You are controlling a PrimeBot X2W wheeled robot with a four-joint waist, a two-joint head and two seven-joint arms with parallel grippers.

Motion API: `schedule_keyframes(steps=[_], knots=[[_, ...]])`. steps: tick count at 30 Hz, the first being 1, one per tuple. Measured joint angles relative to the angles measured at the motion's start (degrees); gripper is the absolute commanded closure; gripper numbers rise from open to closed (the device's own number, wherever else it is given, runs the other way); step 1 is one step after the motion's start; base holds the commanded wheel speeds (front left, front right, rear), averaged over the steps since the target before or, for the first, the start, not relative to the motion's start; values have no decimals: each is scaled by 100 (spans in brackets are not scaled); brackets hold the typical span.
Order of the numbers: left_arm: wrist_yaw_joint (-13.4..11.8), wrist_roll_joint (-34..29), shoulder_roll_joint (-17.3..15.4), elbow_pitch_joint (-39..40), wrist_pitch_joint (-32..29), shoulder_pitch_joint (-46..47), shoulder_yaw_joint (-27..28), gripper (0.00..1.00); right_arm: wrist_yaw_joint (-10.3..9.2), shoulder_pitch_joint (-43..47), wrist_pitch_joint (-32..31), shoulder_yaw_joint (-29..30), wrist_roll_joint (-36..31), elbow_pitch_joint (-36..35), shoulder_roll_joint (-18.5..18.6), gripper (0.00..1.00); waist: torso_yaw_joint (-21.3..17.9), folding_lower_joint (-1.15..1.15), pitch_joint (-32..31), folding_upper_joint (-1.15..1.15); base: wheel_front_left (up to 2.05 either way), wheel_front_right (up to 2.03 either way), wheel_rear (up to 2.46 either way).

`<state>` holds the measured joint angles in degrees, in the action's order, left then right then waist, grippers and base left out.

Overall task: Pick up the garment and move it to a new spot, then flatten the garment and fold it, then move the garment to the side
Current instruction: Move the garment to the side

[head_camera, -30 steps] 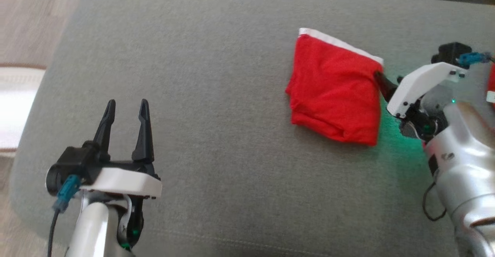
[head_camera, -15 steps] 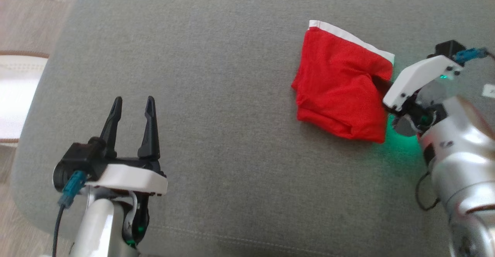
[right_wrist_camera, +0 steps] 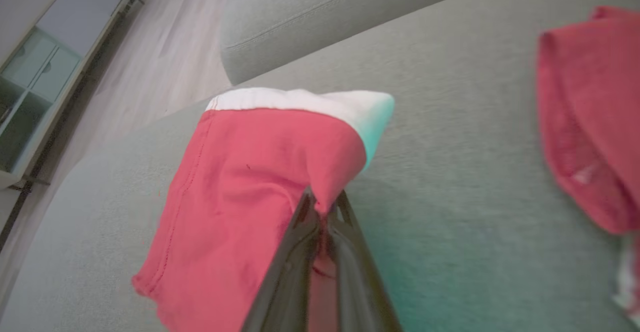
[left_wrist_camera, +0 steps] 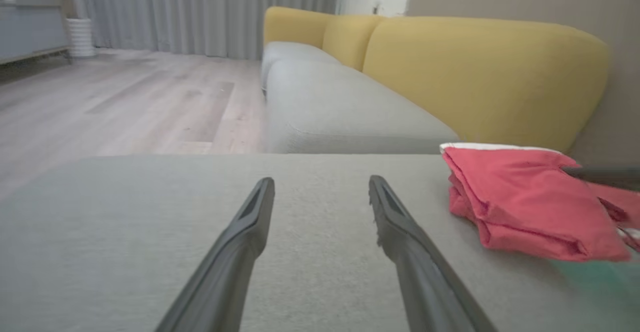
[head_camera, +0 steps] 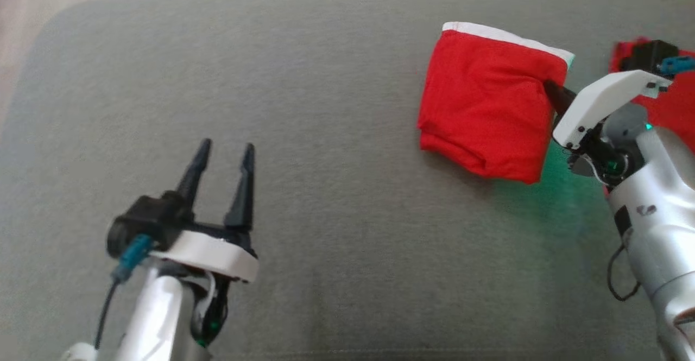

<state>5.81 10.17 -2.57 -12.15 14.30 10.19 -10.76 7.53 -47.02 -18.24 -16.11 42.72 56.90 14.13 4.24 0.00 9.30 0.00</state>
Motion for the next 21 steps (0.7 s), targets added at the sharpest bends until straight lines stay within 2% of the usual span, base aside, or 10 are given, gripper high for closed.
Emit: schedule_keyframes(steps=[8, 16, 21], knots=[[109, 76, -44, -320, -2, 224, -521, 0, 0, 92, 37, -342, 383, -316, 130, 100, -863, 0, -130, 0, 0, 0, 0], [126, 118, -79, -336, -2, 243, -716, 0, 0, 102, 201, -626, 643, -584, 158, 100, -1569, 0, -141, 0, 0, 0, 0], [126, 116, -82, -333, -2, 344, -777, 0, 0, 168, 272, -746, 800, -655, 339, 100, -1794, 0, -10, 0, 0, 0, 0]])
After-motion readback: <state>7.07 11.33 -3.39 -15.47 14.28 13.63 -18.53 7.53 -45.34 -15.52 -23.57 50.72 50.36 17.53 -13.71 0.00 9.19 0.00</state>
